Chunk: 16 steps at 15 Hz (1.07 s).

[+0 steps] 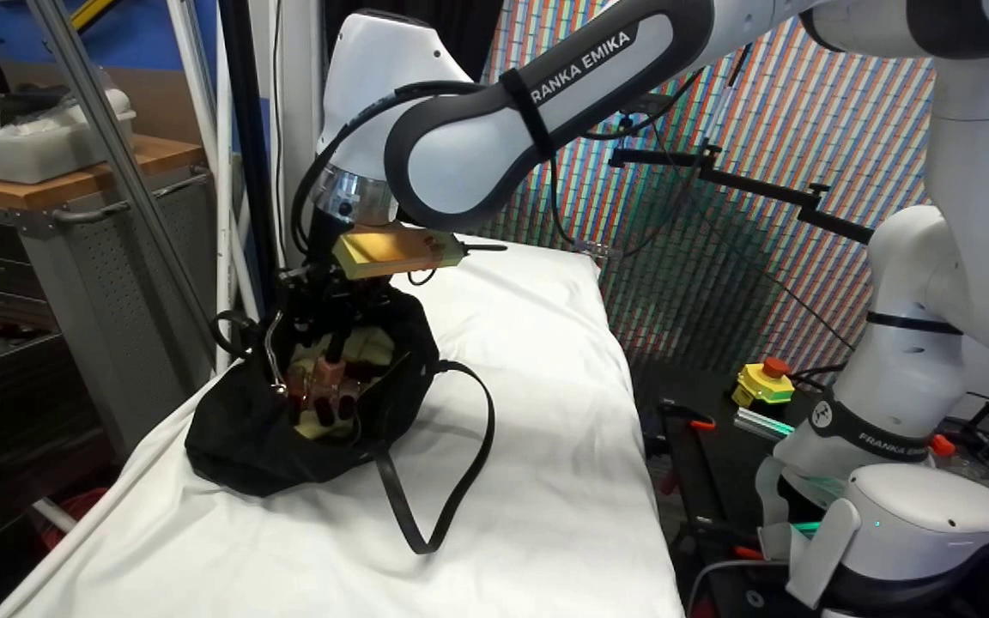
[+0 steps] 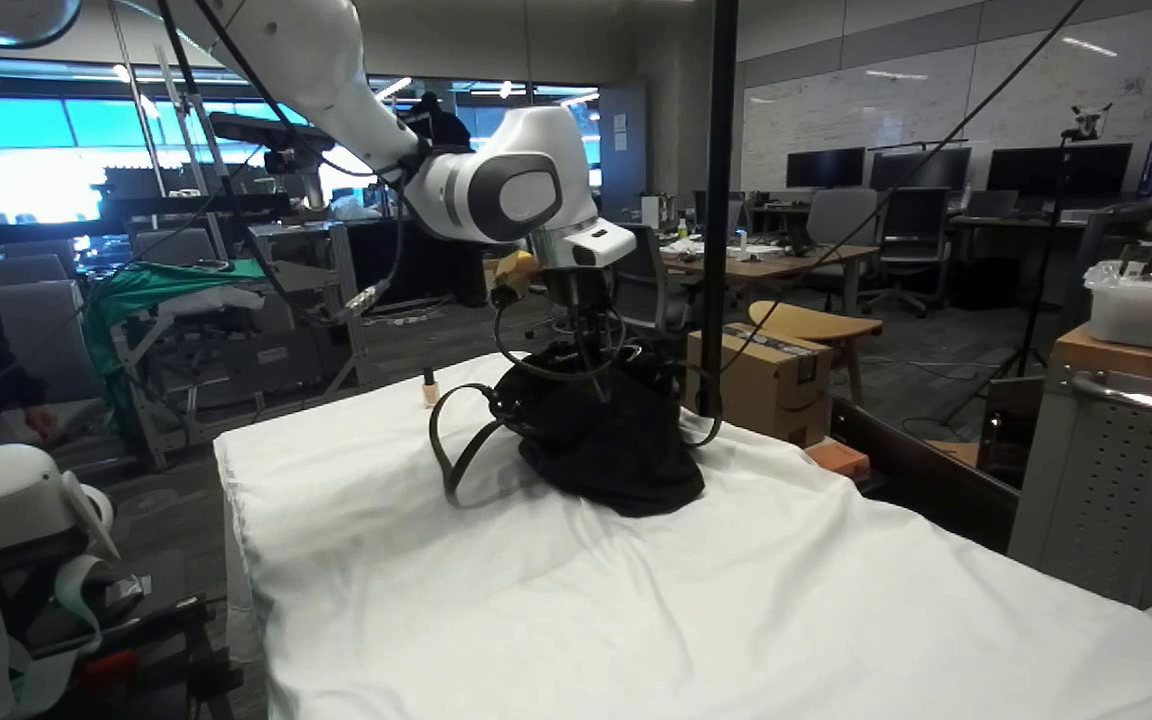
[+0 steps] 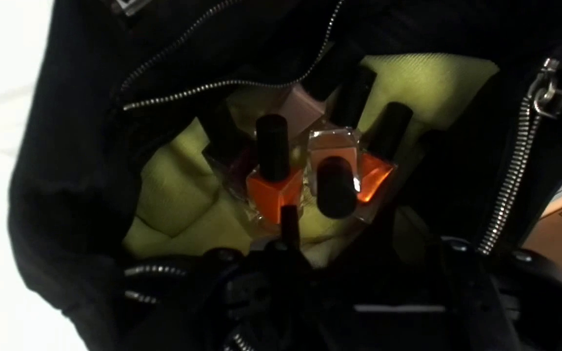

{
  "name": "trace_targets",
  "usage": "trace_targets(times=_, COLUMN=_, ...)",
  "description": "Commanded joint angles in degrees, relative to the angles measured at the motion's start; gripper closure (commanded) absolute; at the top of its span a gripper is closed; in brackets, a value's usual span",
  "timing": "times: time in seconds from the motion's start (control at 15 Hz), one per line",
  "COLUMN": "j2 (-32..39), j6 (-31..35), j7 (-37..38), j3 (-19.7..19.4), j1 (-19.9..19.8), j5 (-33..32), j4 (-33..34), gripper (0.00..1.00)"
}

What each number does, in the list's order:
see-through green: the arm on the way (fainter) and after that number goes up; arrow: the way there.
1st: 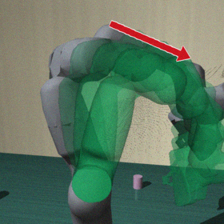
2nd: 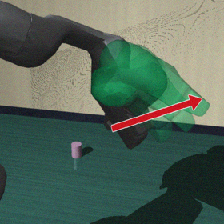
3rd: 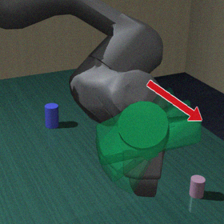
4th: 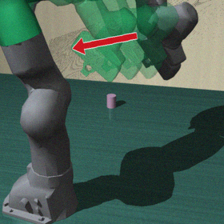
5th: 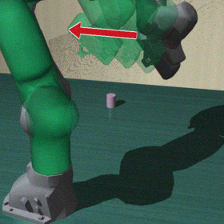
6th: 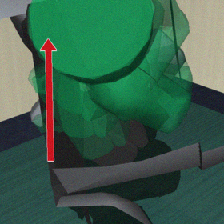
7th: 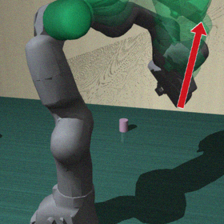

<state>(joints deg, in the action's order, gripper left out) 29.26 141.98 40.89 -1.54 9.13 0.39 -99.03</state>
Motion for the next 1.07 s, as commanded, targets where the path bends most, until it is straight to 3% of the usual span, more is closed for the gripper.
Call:
trace_targets(times=0.0, j2=0.37, j6=-1.00, j7=0.37, j3=-0.59, j1=1.06, j5=0.32, j4=1.53, gripper=0.08)
trace_targets(times=0.13, j2=-0.38, j6=-1.18, j7=0.25, j3=-0.38, j1=1.53, j5=0.20, j4=0.60, gripper=0.00)
trace_targets(times=0.73, j2=-6.96, j6=-1.38, j7=4.29, j3=0.41, j1=6.66, j5=-1.11, j4=-7.98, gripper=0.00)
trace_targets(times=1.0, j2=-10.87, j6=-1.22, j7=10.99, j3=0.68, j1=10.43, j5=-4.15, j4=-12.91, gripper=0.00)
